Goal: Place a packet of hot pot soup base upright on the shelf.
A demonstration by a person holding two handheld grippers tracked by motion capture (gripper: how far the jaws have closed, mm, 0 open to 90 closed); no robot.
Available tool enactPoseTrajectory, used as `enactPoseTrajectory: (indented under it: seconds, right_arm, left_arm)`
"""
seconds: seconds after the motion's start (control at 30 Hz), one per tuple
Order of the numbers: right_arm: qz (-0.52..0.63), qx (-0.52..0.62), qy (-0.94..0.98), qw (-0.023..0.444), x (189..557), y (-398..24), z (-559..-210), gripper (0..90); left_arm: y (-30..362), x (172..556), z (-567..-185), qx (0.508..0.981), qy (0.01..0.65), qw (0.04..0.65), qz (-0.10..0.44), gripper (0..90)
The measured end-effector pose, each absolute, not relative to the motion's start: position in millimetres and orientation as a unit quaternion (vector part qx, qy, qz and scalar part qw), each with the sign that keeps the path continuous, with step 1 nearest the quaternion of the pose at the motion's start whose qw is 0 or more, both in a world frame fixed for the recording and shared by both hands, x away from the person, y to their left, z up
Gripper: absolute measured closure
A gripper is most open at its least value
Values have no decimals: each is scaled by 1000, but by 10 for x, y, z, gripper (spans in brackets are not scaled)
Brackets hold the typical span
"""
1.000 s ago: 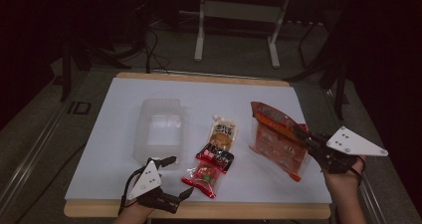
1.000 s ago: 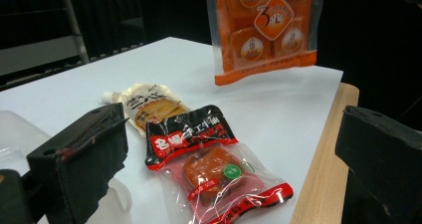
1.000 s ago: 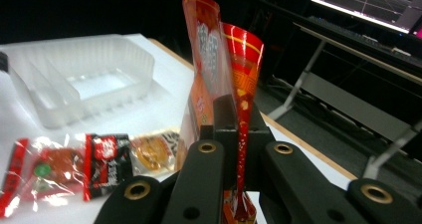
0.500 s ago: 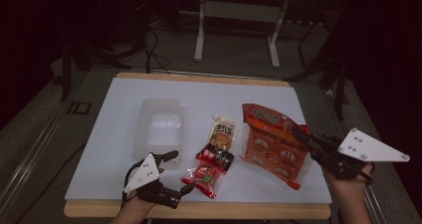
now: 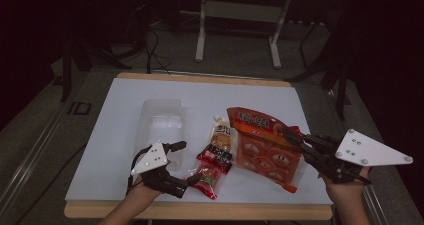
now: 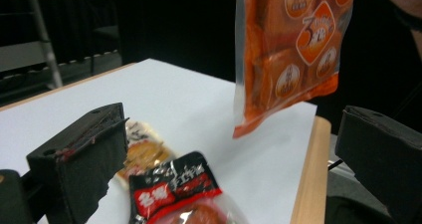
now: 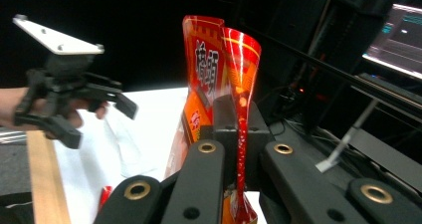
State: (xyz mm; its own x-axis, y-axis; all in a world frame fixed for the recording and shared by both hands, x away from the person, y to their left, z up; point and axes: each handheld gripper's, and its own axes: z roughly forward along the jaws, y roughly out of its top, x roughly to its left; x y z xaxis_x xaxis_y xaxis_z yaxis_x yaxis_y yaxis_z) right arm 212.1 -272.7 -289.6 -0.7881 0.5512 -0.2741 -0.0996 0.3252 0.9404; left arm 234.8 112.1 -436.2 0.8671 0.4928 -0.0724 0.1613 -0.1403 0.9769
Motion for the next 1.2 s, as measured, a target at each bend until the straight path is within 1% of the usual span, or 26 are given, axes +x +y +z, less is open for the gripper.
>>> enactPoseTrajectory:
  seconds: [0.13, 0.37, 0.47, 0.5, 0.67, 0.8, 0.83, 0.93, 0.97, 1.0, 1.03, 1.07, 1.1, 1.13, 1.2]
  right_arm:
    - [565, 137, 761, 288, 2100, -2652, -2844, 897]
    - [574, 113, 761, 281, 2045, -2531, -2757, 897]
    - [575, 103, 763, 278, 2024, -2470, -2738, 897]
    - [576, 99, 763, 276, 2019, -2450, -2736, 897]
    - [583, 88, 763, 265, 2004, -2371, -2730, 896]
    - [584, 82, 766, 258, 2007, -2315, -2742, 896]
    - [583, 81, 766, 257, 2007, -2300, -2747, 896]
    - [583, 77, 768, 254, 2010, -2257, -2756, 896]
    - [582, 75, 769, 252, 2012, -2246, -2757, 896]
    - [583, 74, 769, 252, 2012, -2234, -2758, 896]
    - [583, 73, 769, 250, 2010, -2224, -2759, 896]
    - [582, 71, 770, 250, 2007, -2215, -2758, 896]
    - [583, 69, 770, 251, 2004, -2208, -2758, 896]
    - [582, 69, 771, 250, 2004, -2201, -2756, 896]
    - [583, 68, 771, 247, 2008, -2193, -2759, 896]
  left_arm:
    - [1088, 2414, -4307, 746, 204, 621, 127, 6]
    - [999, 2492, -4189, 745, 165, 632, 134, 7]
    - [957, 2535, -4140, 739, 154, 643, 127, 57]
    - [940, 2551, -4123, 739, 151, 645, 128, 58]
    - [868, 2623, -4057, 734, 135, 656, 112, 60]
    - [814, 2619, -3987, 728, 111, 670, 88, 66]
    - [798, 2620, -3974, 729, 102, 673, 78, 78]
    - [751, 2618, -3945, 731, 85, 674, 64, 154]
    - [736, 2622, -3941, 731, 82, 675, 58, 155]
    - [731, 2634, -3943, 731, 74, 677, 46, 180]
    - [726, 2643, -3947, 730, 68, 679, 43, 242]
    - [721, 2654, -3952, 730, 62, 679, 40, 266]
    - [719, 2665, -3958, 732, 53, 679, 32, 316]
    - [718, 2672, -3964, 730, 52, 680, 36, 357]
    - [721, 2691, -3968, 728, 43, 684, 22, 418]
